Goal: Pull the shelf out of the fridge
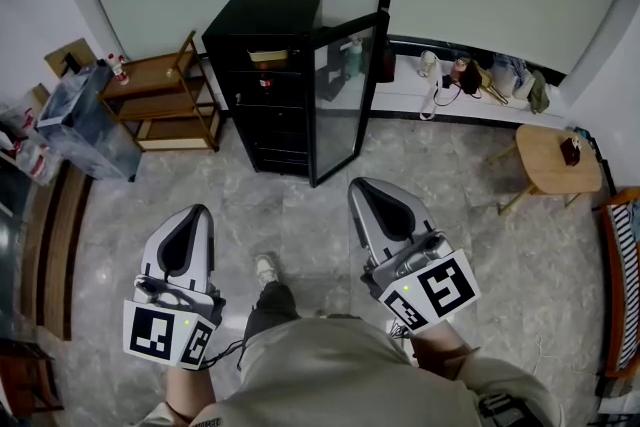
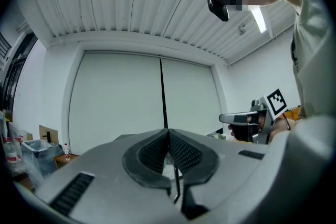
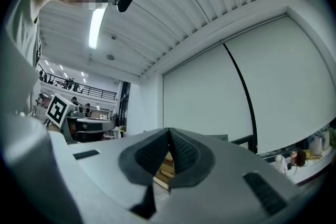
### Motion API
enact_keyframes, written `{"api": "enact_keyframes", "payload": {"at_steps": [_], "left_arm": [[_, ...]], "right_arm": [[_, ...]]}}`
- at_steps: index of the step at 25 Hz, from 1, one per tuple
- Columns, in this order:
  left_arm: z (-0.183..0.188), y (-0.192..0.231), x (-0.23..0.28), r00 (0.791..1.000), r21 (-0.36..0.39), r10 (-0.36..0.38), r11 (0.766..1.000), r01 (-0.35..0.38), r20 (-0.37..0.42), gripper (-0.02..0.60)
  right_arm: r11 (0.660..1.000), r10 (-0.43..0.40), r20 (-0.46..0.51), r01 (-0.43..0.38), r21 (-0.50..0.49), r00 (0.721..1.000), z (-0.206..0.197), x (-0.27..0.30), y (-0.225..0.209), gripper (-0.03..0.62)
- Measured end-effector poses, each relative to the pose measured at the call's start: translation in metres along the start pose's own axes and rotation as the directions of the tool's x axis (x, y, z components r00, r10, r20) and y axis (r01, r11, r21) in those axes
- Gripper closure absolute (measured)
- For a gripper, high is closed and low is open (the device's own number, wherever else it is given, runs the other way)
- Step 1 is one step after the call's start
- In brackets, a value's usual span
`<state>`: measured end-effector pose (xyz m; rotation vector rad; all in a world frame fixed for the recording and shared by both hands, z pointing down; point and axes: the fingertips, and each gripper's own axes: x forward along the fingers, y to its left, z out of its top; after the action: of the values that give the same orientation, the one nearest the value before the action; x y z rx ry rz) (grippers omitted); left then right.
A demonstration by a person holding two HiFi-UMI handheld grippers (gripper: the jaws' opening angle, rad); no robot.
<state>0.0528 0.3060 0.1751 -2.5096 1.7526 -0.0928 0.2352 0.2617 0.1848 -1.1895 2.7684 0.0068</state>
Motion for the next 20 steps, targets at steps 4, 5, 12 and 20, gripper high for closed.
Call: {"api": "enact_keyframes", "payload": {"at_steps": [4,5,12,20], "left_arm": [[-0.009,0.008,0.009,1.0,-0.002,-0.001,1.0,0.001,0.006,0.575],[-0.013,0.011,0.012,1.0,-0.006,-0.002,1.0,0.002,0.003,0.575],[-0.031,0.047,0.041,1.0,-0.027,-0.006,1.0,0.006,-0.006,0.575],[-0.053,0.107,0.082,0.999,-0.058,-0.014,0.998,0.011,-0.036,0.575]], "right_arm": [[1.0,0.006,-0.008,-0.006,0.003,1.0,-0.012,0.014,-0.002,0.599],[1.0,0.009,-0.011,-0.009,0.002,1.0,-0.015,0.018,-0.002,0.599],[1.0,0.016,-0.052,-0.016,-0.005,0.999,-0.037,0.065,-0.008,0.599],[1.0,0.009,-0.105,-0.008,0.003,0.994,-0.064,0.136,-0.017,0.599]]}}
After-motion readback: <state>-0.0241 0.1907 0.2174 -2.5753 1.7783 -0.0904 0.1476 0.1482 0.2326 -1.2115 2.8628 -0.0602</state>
